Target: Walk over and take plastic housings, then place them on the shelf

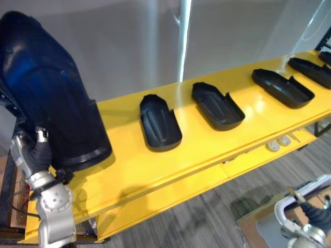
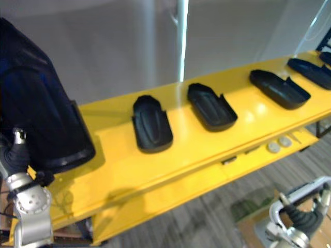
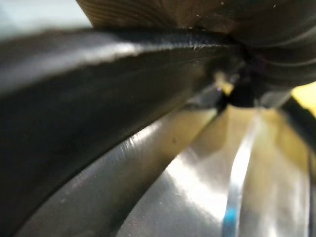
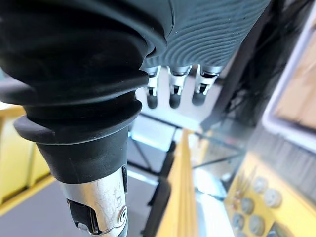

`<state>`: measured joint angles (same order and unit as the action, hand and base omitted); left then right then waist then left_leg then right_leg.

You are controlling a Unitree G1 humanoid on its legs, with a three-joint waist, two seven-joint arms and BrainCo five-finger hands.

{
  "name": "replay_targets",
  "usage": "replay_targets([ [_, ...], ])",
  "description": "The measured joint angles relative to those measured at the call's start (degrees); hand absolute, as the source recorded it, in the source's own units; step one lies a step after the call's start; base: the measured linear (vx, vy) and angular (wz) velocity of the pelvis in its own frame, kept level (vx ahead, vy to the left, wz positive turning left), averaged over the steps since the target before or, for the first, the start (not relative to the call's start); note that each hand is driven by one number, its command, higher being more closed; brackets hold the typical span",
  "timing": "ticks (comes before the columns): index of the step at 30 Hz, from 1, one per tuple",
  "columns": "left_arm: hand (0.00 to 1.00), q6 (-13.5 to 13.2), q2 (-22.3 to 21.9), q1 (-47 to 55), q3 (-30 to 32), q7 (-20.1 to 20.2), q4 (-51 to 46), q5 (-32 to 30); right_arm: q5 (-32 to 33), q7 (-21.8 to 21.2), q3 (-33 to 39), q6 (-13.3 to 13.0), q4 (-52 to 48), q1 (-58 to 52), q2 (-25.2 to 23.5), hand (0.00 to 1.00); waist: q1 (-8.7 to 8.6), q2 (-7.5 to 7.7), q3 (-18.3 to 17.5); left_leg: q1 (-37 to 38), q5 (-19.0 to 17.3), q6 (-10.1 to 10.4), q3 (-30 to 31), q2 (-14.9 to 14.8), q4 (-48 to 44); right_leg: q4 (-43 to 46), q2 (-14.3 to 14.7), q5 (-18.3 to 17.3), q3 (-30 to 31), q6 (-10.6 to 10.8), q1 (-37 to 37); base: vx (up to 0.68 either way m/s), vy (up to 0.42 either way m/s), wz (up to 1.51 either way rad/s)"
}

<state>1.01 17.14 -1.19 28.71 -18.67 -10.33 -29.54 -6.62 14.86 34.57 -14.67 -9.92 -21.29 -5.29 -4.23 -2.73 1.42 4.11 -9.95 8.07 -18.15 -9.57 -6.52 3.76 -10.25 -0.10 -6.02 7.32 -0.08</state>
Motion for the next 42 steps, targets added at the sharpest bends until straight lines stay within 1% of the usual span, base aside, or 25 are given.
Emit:
replay_targets([
  [3, 1.0, 2.4, 2.9, -1.9, 0.0, 5.3, 2.9, -0.2, -1.1, -1.2, -1.1, 0.3, -0.6, 0.5, 0.2, 0.0, 0.15, -0.52, -0.3, 0.2, 0.0, 0.0, 0.1, 0.0, -0.1, 0.0, 0.0, 0.0, 0.0, 0.0, 0.1, 0.03, -0.014, 0.05],
  [5, 1.0, 3.2, 3.1, -1.9, 0.0, 7.5, 4.7, -0.1, -1.1, -1.7, -2.1, 0.6, -1.2, 0.9, 0.3, 0.0, 0.28, -0.71, -0.5, 0.4, 0.0, 0.0, 0.1, -0.1, -0.7, 0.5, 0.0, 0.0, 0.0, 0.0, 0.3, 0.02, -0.005, 0.0],
  [6, 1.0, 3.7, 3.1, -1.9, -0.2, 8.5, 6.1, 0.1, -1.1, -2.4, -3.1, 1.0, -1.2, 1.3, 0.4, 0.0, 0.35, -0.51, -0.6, -0.3, -0.1, 0.1, 0.1, -0.2, -2.9, 0.9, -0.2, 0.0, 0.0, -0.1, 0.5, 0.03, -0.011, 0.04],
  [7, 1.0, 4.4, 3.1, -1.9, -0.2, 9.3, 7.7, 0.5, -1.1, -3.0, -4.2, 1.1, -1.4, 1.7, 0.3, 0.0, 0.46, 0.23, -0.2, -2.1, -0.8, 0.6, 0.1, -0.5, -8.0, 0.9, -1.3, 0.3, 0.1, -0.5, 1.6, 0.03, -0.009, 0.09],
  [8, 1.0, 4.6, 3.1, -2.0, -0.3, 9.8, 8.4, 0.5, -1.1, -3.3, -4.9, 1.1, -1.5, 1.9, 0.1, 0.0, 0.43, 1.02, 0.3, -3.8, -2.4, 1.4, 0.2, -0.9, -10.4, 0.9, -1.8, 0.3, 0.2, -0.5, 2.0, -0.01, 0.034, 0.17],
  [9, 1.0, 4.9, 2.7, -2.1, -0.8, 10.2, 8.8, 1.2, -1.1, -3.6, -4.7, 1.1, -2.1, 3.4, 0.4, 0.0, 0.43, -0.3, 0.1, -4.1, -1.1, 0.8, 0.4, -0.6, -4.4, 1.1, -1.4, 0.3, 0.1, -0.5, 2.0, -0.03, 0.059, 0.01],
  [10, 1.0, 4.9, 2.6, -2.0, -1.1, 10.3, 8.9, 2.3, -1.0, -3.6, -4.5, 1.2, -1.7, 5.8, 0.6, 0.0, 0.52, -0.99, 0.3, -4.0, -1.6, 0.2, -0.5, -1.0, -3.1, 2.6, -0.8, 0.0, 0.7, 0.0, 0.4, -0.03, 0.055, -0.1],
  [11, 1.0, 5.1, 2.6, -2.2, -1.0, 10.2, 9.0, 2.7, -1.0, -3.8, -5.1, 1.2, -1.7, 7.0, 0.5, 0.0, 0.84, -1.1, 0.7, -4.9, -1.6, 0.1, -0.5, -1.2, -4.3, 4.7, -0.8, -0.1, 1.0, 0.1, -1.3, -0.03, 0.023, -0.35],
  [12, 1.0, 5.4, 2.6, -3.8, -1.0, 10.1, 9.7, 2.8, -1.0, -3.9, -6.3, 1.2, -1.8, 10.6, 0.4, 0.0, 1.42, -2.26, 3.9, -6.9, -1.9, -0.3, 0.0, -2.9, -8.0, 12.3, -0.1, -3.7, 2.1, 1.1, -7.2, -0.07, -0.014, -0.28],
  [13, 1.0, 5.5, 2.7, -4.6, -0.8, 10.1, 10.5, 3.0, -1.0, -3.9, -6.8, 1.2, -1.9, 11.8, 0.3, 0.0, 1.7, -2.31, 4.7, -7.6, -1.9, -0.4, 0.0, -3.5, -8.9, 11.7, 1.0, -5.6, 3.3, 0.8, -8.5, -0.08, -0.007, -0.22],
  [14, 1.0, 5.5, 3.2, -6.0, -0.7, 10.1, 11.4, 4.4, -0.9, -3.9, -7.6, 1.2, -2.4, 13.2, 0.3, 0.0, 1.91, -1.54, 5.8, -8.9, -2.0, -0.4, 0.1, -3.6, -10.6, 9.5, 1.9, -4.8, 3.7, 0.9, -9.9, -0.06, -0.047, -0.04],
  [15, 1.0, 5.7, 4.0, -7.3, -0.4, 10.0, 11.5, 5.3, -0.9, -3.7, -8.6, 1.0, -3.5, 14.7, 0.3, 0.0, 1.75, 0.61, 7.2, -10.5, -3.1, -0.4, 0.1, -3.2, -13.3, 8.5, 2.8, -0.5, 4.3, 0.2, -12.2, -0.02, -0.053, -0.07],
  [16, 1.0, 5.7, 3.5, -7.5, -0.2, 9.8, 11.5, 6.0, -0.9, -3.7, -8.8, 0.9, -4.0, 15.8, 0.9, 0.0, 1.9, 0.31, 8.2, -11.1, -4.4, -0.2, 0.1, -3.6, -15.0, 9.9, 2.9, -1.7, 3.3, -0.1, -12.8, -0.01, -0.056, -0.35],
  [17, 1.0, 5.8, 2.8, -7.6, -0.1, 9.3, 11.5, 7.3, -0.8, -3.6, -9.2, 0.8, -5.0, 18.6, 1.6, 0.0, 2.34, -1.0, 9.6, -13.3, -6.5, 0.3, 0.1, -5.9, -18.4, 10.4, 4.5, -1.7, 4.6, 0.0, -14.5, -0.04, -0.02, -0.67],
  [18, 1.0, 5.8, 2.4, -7.7, -0.1, 9.1, 11.3, 7.9, -0.8, -3.3, -10.1, 0.8, -5.5, 21.3, 1.7, 0.0, 2.78, -1.71, 11.1, -15.0, -7.0, 0.2, -0.4, -6.6, -20.2, 11.6, 5.3, -1.7, 5.9, 0.0, -17.1, -0.06, -0.009, -0.74],
  [19, 1.0, 5.7, 2.3, -7.9, -0.1, 9.0, 11.0, 9.1, -0.7, -3.3, -10.6, 0.8, -5.6, 22.3, 1.7, 0.0, 3.11, -1.96, 11.9, -15.5, -7.1, 0.0, -0.3, -6.6, -20.7, 12.4, 5.5, -1.8, 6.6, -0.1, -18.3, -0.09, -0.032, -0.66],
  [20, 1.0, 5.6, 1.5, -8.3, -0.1, 8.8, 9.8, 10.1, -0.6, -3.0, -12.0, 0.8, -5.6, 24.0, 2.2, 0.0, 3.41, -2.65, 13.4, -16.6, -7.2, -0.2, 1.0, -6.5, -22.4, 13.8, 5.9, -2.0, 7.8, -0.4, -19.8, -0.07, -0.072, -0.49],
  [21, 1.0, 5.4, 0.2, -8.3, -0.1, 8.4, 7.9, 11.1, -0.5, -2.7, -13.7, 0.8, -5.9, 24.4, 2.6, 0.0, 3.53, -3.43, 14.8, -17.8, -7.4, -0.5, 3.7, -6.3, -25.1, 15.2, 6.1, -2.3, 8.2, -0.8, -20.5, -0.06, -0.045, -0.39],
  [23, 1.0, 5.1, -1.3, -7.7, -0.1, 8.1, 5.5, 11.2, 0.3, -2.5, -15.1, 0.8, -7.3, 24.4, 2.6, 0.0, 3.59, -4.04, 15.8, -19.4, -7.5, -0.6, 6.2, -6.1, -28.2, 17.1, 6.2, -2.8, 8.4, -1.4, -21.7, -0.04, 0.006, -0.25],
  [24, 1.0, 5.0, -1.9, -7.7, -0.1, 7.9, 3.9, 11.7, 0.3, -2.3, -16.1, 0.8, -9.9, 24.8, 2.6, 0.0, 3.77, -3.93, 16.6, -20.5, -7.5, -0.6, 6.5, -5.9, -29.9, 20.0, 6.2, -3.3, 8.4, -1.7, -23.9, -0.06, -0.002, -0.19],
  [28, 1.0, 4.9, -1.9, -7.6, 0.1, 7.5, 0.2, 14.6, 0.7, -2.1, -16.6, 0.8, -13.5, 28.1, 2.7, 0.0, 4.24, -3.76, 18.1, -22.1, -9.8, -0.5, 5.4, -5.7, -30.0, 24.3, 6.2, -3.4, 8.5, -1.7, -28.9, -0.1, 0.015, -0.15],
  [30, 1.0, 4.8, -1.9, -7.2, 0.1, 7.4, -1.3, 15.7, 1.4, -1.9, -16.8, 0.8, -14.5, 29.2, 2.7, 0.0, 5.18, -3.82, 19.0, -22.2, -10.8, -0.2, 4.5, -5.7, -29.9, 24.3, 6.2, -3.5, 9.0, -1.7, -29.9, -0.1, 0.018, -0.24],
  [34, 1.0, 4.7, -3.0, -5.4, 0.4, 6.1, -3.8, 16.0, 1.4, -1.0, -16.9, 0.8, -14.6, 29.0, 2.7, 0.0, 5.3, -4.02, 19.6, -22.5, -13.2, -0.4, 3.3, -6.1, -29.7, 23.7, 6.1, -4.2, 8.9, -0.7, -30.5, -0.09, 0.01, -0.1],
  [40, 1.0, 4.8, -6.4, -3.2, 1.2, 4.9, -6.5, 15.5, 1.4, -1.2, -18.8, 0.8, -16.4, 25.8, 2.5, 0.0, 5.24, -4.05, 19.6, -23.5, -13.8, -0.5, 3.3, -6.3, -29.8, 24.1, 5.7, -4.2, 7.9, -0.6, -31.1, -0.06, -0.003, 0.06],
  [42, 1.0, 4.9, -6.9, -1.6, 2.8, 3.5, -7.0, 15.5, 1.4, -1.3, -19.0, 0.8, -16.6, 25.8, 2.4, 0.0, 5.28, -4.05, 19.6, -23.6, -13.8, -0.4, 3.3, -6.6, -29.8, 24.1, 5.5, -4.2, 7.7, -0.6, -31.1, 0.0, 0.0, 0.0],
])
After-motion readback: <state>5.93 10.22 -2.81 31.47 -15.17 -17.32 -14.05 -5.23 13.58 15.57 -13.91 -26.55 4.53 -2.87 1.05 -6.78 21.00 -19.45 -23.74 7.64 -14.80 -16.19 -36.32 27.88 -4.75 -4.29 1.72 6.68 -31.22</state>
